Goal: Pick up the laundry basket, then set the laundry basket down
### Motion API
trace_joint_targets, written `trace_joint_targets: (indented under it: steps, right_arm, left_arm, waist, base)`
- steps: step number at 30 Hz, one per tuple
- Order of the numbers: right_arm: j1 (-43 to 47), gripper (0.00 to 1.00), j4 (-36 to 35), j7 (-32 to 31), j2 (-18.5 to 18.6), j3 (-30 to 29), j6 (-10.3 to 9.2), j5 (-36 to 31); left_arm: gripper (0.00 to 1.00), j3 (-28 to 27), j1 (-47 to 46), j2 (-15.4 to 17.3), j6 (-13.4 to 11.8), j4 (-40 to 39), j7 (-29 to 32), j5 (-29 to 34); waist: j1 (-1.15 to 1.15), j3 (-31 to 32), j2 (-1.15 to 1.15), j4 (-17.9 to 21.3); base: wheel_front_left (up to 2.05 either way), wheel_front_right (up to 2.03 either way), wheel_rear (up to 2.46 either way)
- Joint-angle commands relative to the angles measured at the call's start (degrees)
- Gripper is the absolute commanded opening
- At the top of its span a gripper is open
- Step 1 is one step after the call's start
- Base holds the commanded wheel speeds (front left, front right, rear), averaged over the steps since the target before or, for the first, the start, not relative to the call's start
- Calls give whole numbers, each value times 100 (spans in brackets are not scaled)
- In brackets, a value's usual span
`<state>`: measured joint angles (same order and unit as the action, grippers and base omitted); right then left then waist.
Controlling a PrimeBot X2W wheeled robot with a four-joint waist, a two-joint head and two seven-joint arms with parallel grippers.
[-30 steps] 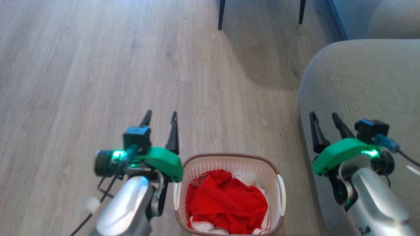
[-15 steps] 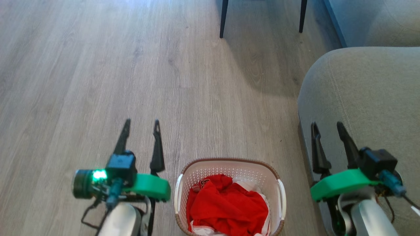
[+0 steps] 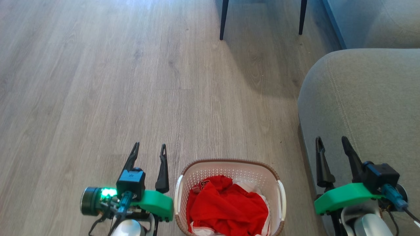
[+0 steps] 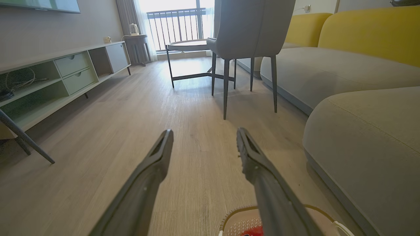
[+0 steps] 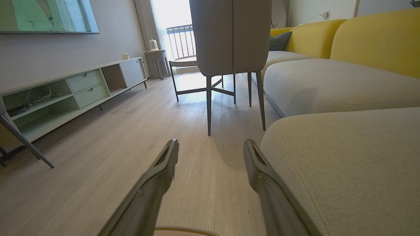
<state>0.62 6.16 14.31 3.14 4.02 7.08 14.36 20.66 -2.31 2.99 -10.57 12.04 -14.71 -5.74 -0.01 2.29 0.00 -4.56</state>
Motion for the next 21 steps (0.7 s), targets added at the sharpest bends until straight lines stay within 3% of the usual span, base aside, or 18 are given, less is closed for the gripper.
trace_joint_targets:
  steps: [1, 21]
  right_arm:
    - [-142, 100, -213, 69, -23, 114, 41, -53]
    - [-100, 100, -160, 69, -25, 152, 41, 84]
  left_arm:
    - [100, -191, -318, -11, -4, -196, -29, -62]
    - [100, -272, -237, -11, 145, -348, -29, -275]
  waist:
    - [1, 4, 0, 3]
    - [1, 22, 0, -17]
  base:
    - [0, 0, 0]
    - [0, 0, 0]
